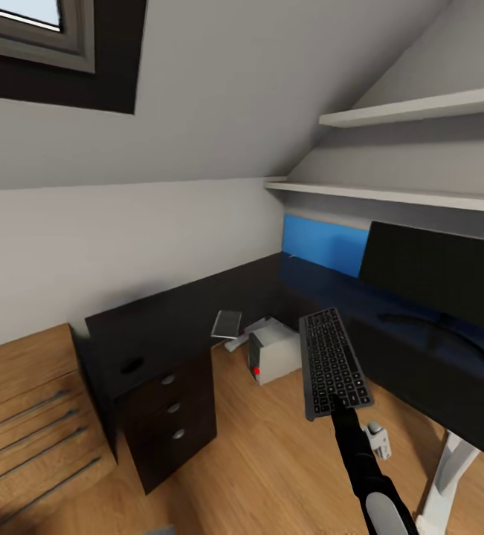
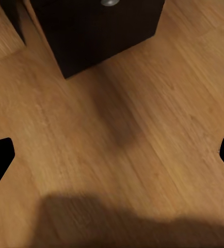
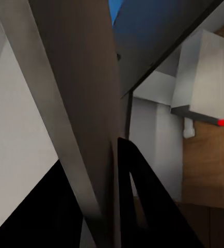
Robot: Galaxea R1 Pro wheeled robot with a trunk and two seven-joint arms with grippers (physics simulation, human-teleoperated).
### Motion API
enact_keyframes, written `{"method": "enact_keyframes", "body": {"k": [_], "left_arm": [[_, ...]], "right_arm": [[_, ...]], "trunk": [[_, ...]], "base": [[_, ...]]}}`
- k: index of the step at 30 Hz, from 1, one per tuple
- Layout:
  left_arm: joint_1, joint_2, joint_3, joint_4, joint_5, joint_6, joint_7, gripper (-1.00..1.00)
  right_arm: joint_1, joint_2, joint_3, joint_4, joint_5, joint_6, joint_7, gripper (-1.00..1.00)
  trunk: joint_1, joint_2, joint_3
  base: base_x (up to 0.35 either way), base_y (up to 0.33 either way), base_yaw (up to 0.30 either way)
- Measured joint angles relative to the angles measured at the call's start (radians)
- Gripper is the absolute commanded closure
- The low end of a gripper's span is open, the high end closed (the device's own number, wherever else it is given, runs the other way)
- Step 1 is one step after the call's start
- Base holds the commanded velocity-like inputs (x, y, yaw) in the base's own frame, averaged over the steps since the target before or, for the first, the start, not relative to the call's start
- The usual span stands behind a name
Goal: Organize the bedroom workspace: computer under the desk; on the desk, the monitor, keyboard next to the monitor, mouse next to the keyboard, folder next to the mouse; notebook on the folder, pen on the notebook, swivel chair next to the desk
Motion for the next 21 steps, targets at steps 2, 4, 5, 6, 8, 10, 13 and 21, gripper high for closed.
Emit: {"method": "enact_keyframes", "body": {"k": [2,4,5,6,8,10,13,21], "left_arm": [[0.0,0.0,0.001,0.0,0.001,0.0,-0.001,-1.0],[0.0,0.0,0.0,0.0,0.0,0.0,0.001,-1.0],[0.0,0.0,0.0,0.0,0.0,0.0,0.001,-1.0],[0.0,0.0,0.0,0.0,0.0,0.0,0.0,-1.0],[0.0,0.0,0.001,0.0,0.0,0.0,0.0,-1.0],[0.0,0.0,0.0,0.0,0.0,0.0,0.0,-1.0],[0.0,-0.001,0.0,0.0,0.0,0.0,0.0,-1.0],[0.0,0.0,0.001,0.0,0.0,0.0,0.001,-1.0]], "right_arm": [[0.0,0.0,0.0,0.001,-0.001,-0.004,0.0,1.0],[-0.001,0.0,-0.001,0.001,-0.001,-0.005,-0.001,1.0],[0.0,0.0,-0.002,0.001,-0.001,-0.005,-0.001,1.0],[0.0,0.0,-0.008,0.001,-0.001,-0.005,-0.001,1.0],[0.0,-0.001,-0.018,0.001,-0.004,-0.004,0.0,1.0],[0.0,-0.001,-0.023,0.0,-0.004,-0.003,0.002,1.0],[-0.001,-0.001,-0.024,-0.001,-0.006,-0.002,0.003,1.0],[0.0,-0.002,-0.027,0.001,-0.006,-0.059,0.001,1.0]], "trunk": [[0.0,0.0,-0.001],[0.0,0.0,-0.002],[0.0,0.0,-0.002],[0.0,0.0,-0.003],[0.0,0.0,-0.004],[0.0,0.0,-0.005],[0.0,0.0,-0.005],[0.0,0.0,-0.005]], "base": [[-0.003,0.001,-0.262],[0.0,0.0,-0.262],[0.0,0.0,-0.249],[0.0,0.0,-0.188],[0.0,0.0,-0.108],[0.0,0.0,-0.056],[0.0,0.0,-0.007],[0.0,0.0,-0.167]]}}
